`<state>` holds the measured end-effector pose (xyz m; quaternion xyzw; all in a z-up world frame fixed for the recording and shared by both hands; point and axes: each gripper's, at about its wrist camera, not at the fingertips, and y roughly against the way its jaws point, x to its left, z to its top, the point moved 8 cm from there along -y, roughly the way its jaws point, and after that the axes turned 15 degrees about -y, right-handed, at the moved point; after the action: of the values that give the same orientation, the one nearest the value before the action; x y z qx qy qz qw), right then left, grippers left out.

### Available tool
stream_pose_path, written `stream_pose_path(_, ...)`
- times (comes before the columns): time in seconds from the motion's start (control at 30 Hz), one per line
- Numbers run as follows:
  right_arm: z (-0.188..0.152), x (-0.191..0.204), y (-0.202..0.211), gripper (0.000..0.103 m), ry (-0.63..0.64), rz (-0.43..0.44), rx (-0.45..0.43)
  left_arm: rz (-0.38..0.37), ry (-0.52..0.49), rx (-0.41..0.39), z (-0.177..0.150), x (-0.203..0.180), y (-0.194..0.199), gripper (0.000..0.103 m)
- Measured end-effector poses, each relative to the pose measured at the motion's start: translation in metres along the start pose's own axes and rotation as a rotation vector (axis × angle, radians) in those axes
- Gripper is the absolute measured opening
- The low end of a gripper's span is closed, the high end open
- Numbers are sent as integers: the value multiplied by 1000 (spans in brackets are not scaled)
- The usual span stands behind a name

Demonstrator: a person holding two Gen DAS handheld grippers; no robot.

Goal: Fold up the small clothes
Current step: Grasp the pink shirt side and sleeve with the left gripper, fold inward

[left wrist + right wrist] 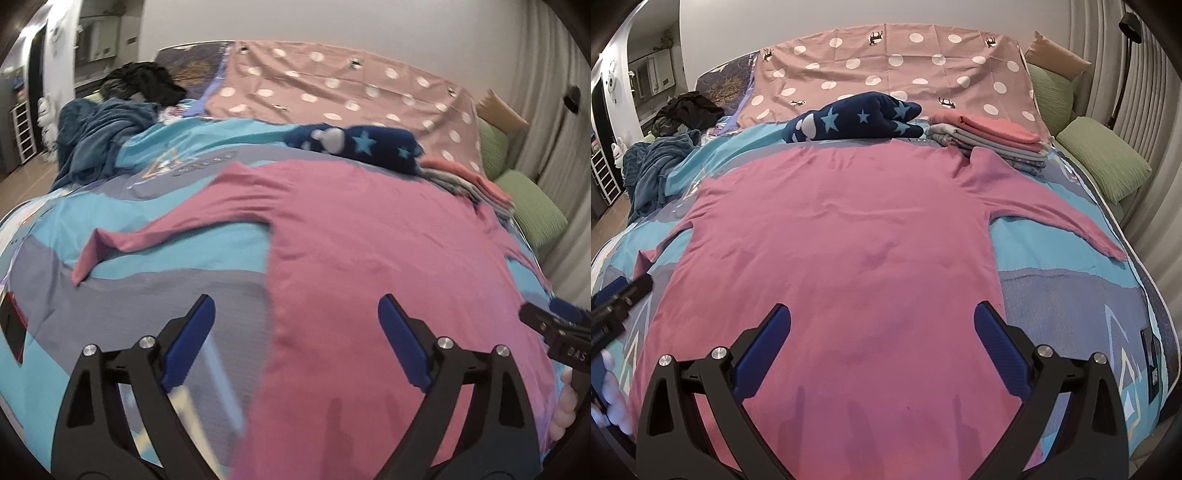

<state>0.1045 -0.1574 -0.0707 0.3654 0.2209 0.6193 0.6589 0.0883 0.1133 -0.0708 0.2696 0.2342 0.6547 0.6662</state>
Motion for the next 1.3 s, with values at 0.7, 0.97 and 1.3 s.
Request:
stream_pose_path(0.7, 19, -3, -28, 100, -7, -74, 11, 108, 726, 85, -56, 258, -63, 69)
stream_pose_path(0.97, 24, -13, -46, 100, -58, -103, 45, -9, 1011, 92, -73, 314, -105, 64)
stream_pose_path(1.3, 22, -13, -52, 100, -51, -107, 60, -3, 1035, 139, -56, 332, -176, 4)
